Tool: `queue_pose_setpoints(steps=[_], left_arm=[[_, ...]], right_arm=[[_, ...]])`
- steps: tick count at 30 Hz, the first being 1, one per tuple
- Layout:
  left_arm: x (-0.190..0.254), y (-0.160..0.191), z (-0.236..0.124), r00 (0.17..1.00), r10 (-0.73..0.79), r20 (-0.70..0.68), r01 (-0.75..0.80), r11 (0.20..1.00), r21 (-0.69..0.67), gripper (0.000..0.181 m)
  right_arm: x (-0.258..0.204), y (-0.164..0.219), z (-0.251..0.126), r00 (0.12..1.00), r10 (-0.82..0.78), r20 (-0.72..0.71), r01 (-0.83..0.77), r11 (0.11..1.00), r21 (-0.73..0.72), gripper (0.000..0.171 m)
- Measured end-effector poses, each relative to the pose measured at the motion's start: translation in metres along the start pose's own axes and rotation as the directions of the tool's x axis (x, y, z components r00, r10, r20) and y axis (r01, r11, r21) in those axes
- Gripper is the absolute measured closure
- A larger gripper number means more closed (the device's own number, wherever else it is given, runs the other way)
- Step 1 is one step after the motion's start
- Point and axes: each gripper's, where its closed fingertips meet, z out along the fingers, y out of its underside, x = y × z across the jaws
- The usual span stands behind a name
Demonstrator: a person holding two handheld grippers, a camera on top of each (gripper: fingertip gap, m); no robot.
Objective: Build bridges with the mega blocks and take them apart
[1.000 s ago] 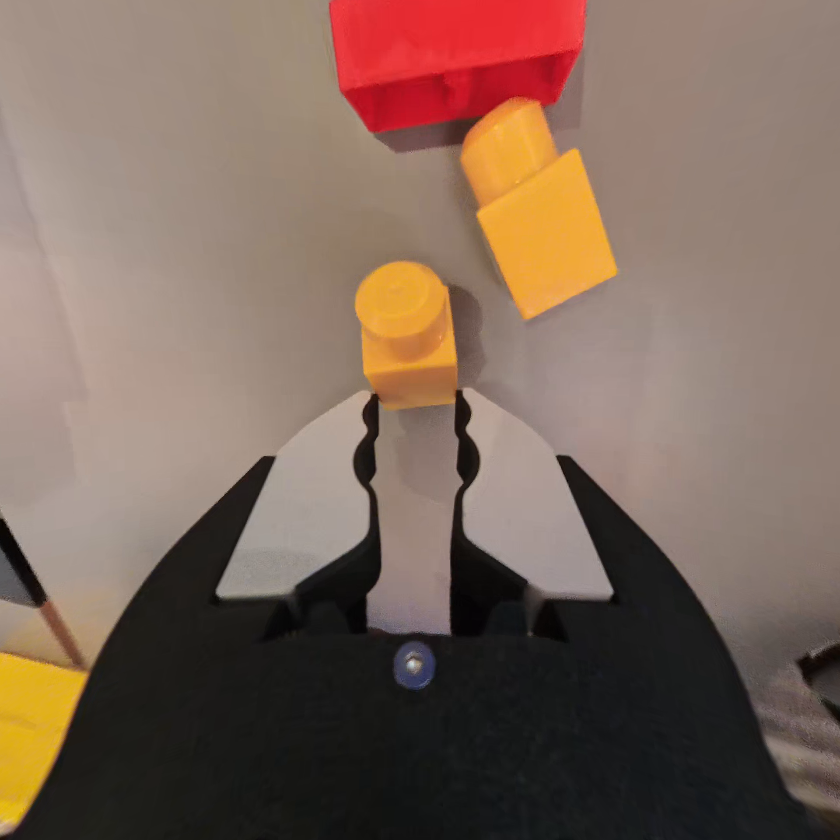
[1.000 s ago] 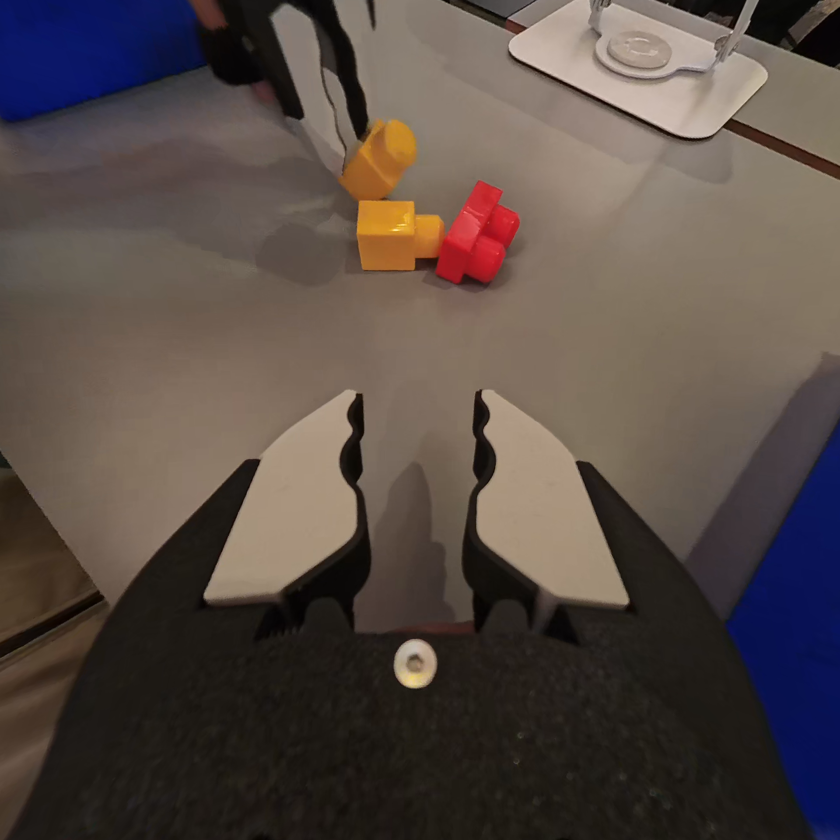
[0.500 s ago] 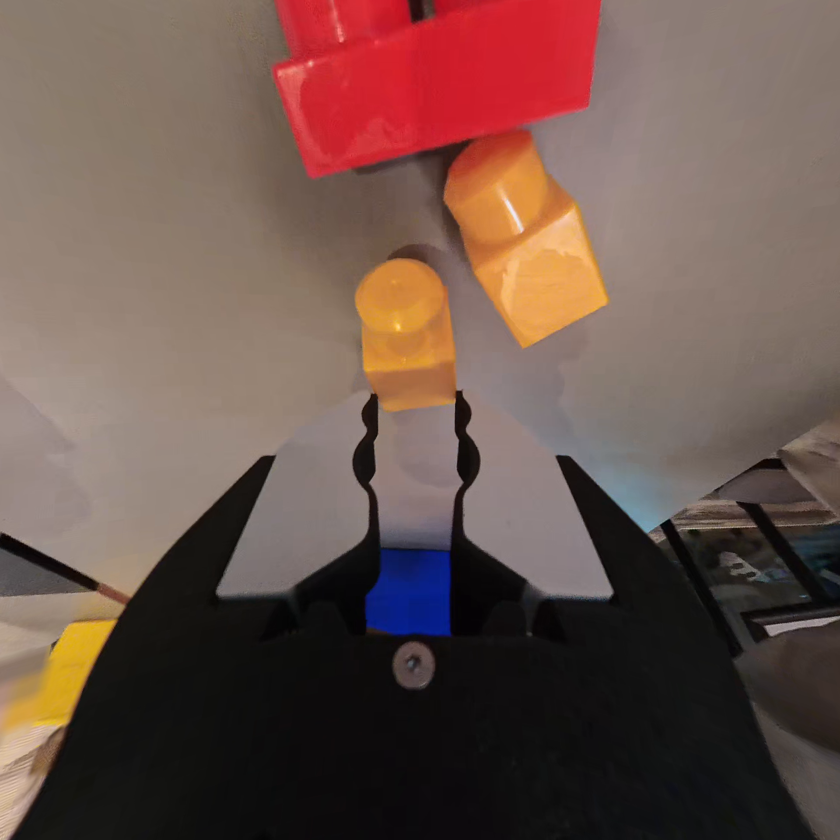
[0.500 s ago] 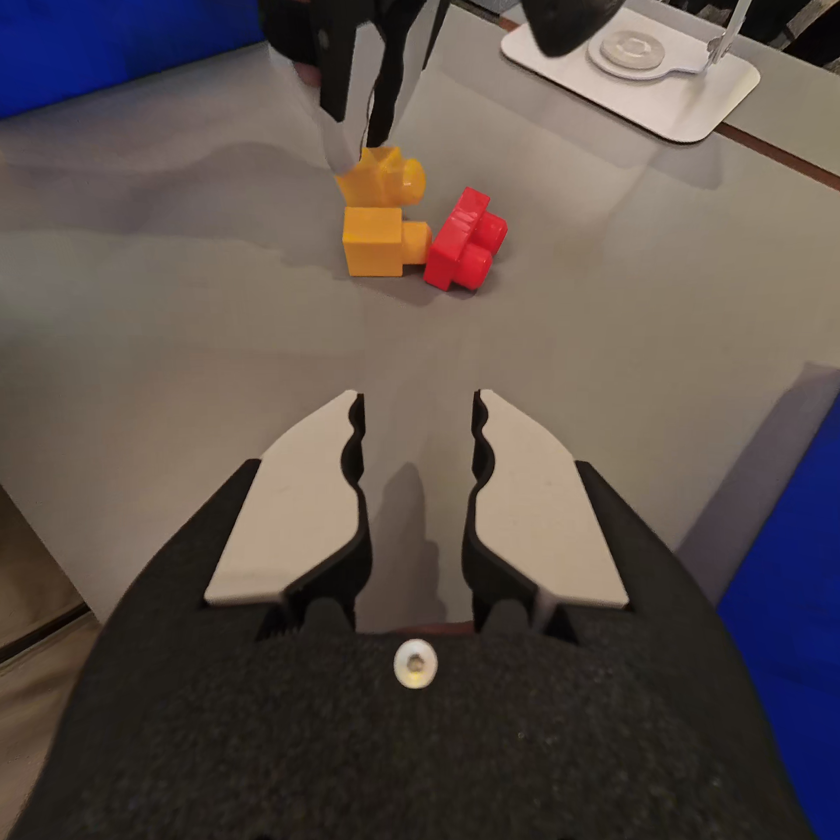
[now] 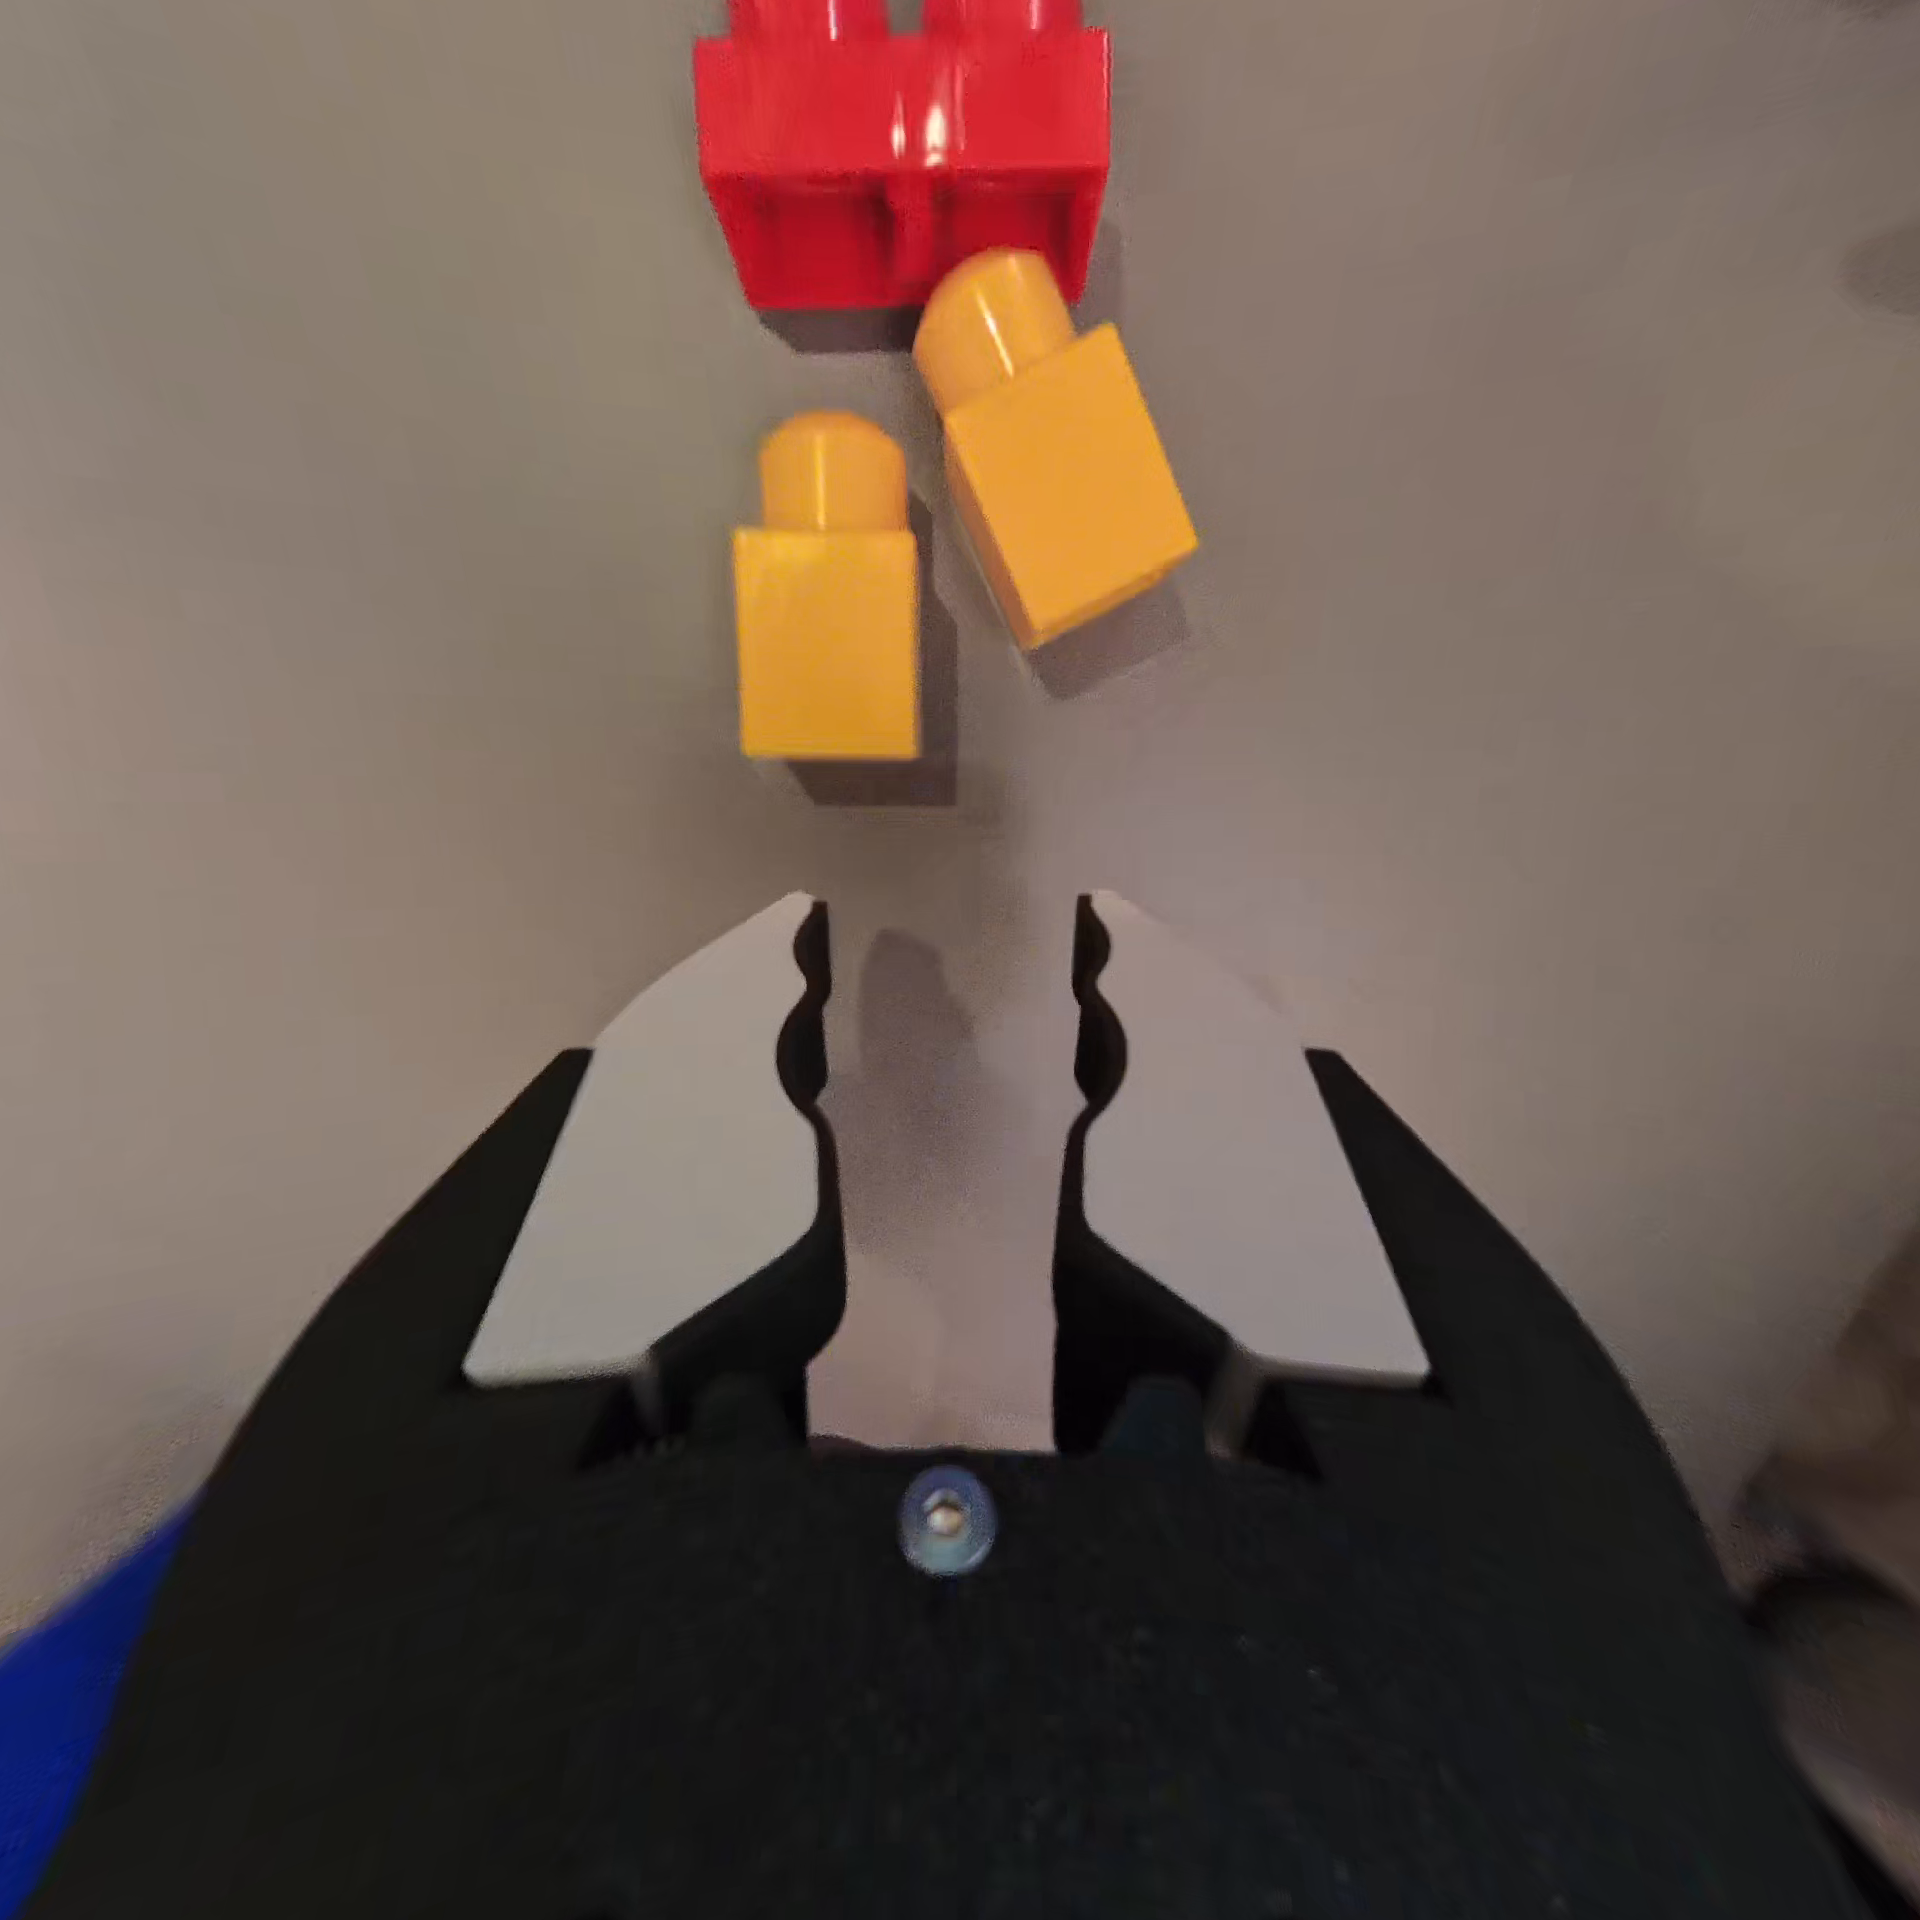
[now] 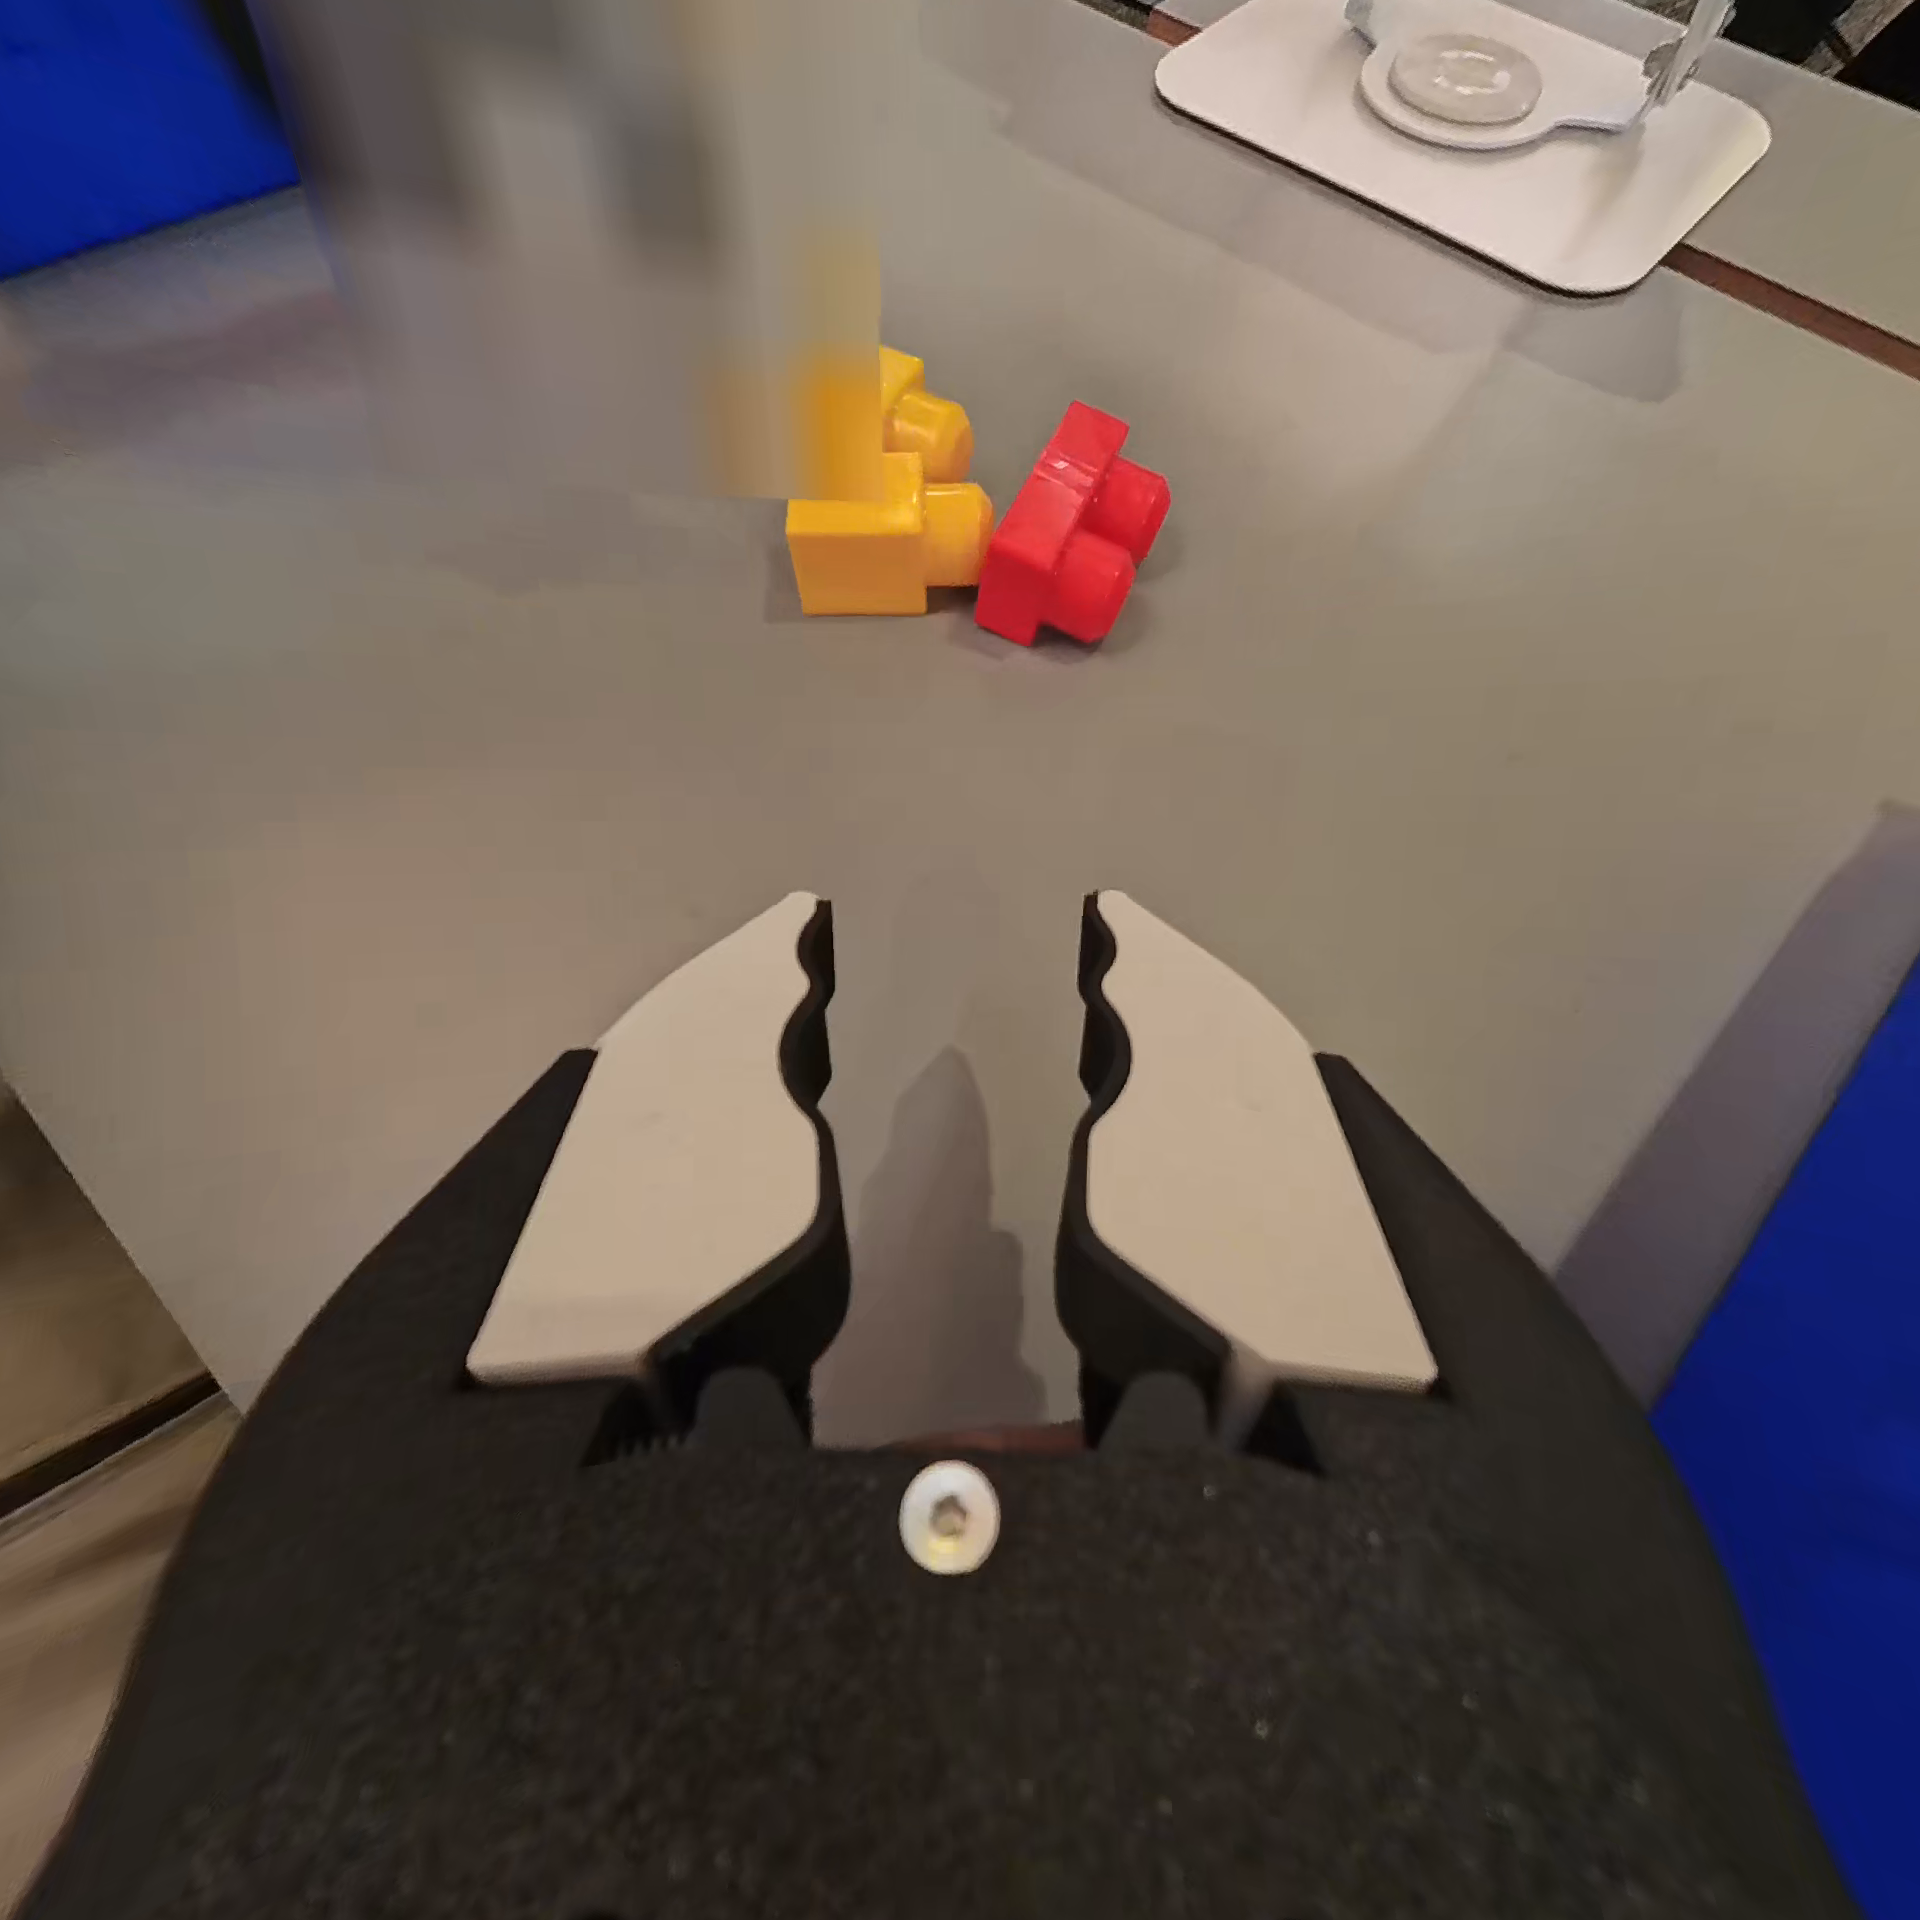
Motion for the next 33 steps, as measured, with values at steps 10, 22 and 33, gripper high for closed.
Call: queue_pose_setpoints(steps=[10,22,33], left_arm=[[0.008,-0.003,0.036,0.945,-0.310,0.106,0.271,0.922,0.278,0.130],[0.002,-0.031,0.043,0.964,-0.236,0.123,0.180,0.919,0.351,0.131],[0.017,-0.043,0.051,0.963,-0.262,0.069,0.220,0.905,0.365,0.135]], right_arm=[[-0.008,-0.003,0.007,1.000,-0.024,0.011,0.024,1.000,-0.017,0.126],[0.000,-0.006,-0.005,1.000,-0.011,-0.021,0.011,1.000,-0.012,0.127],[-0.003,-0.005,-0.002,1.000,-0.016,-0.007,0.016,1.000,-0.022,0.128]])
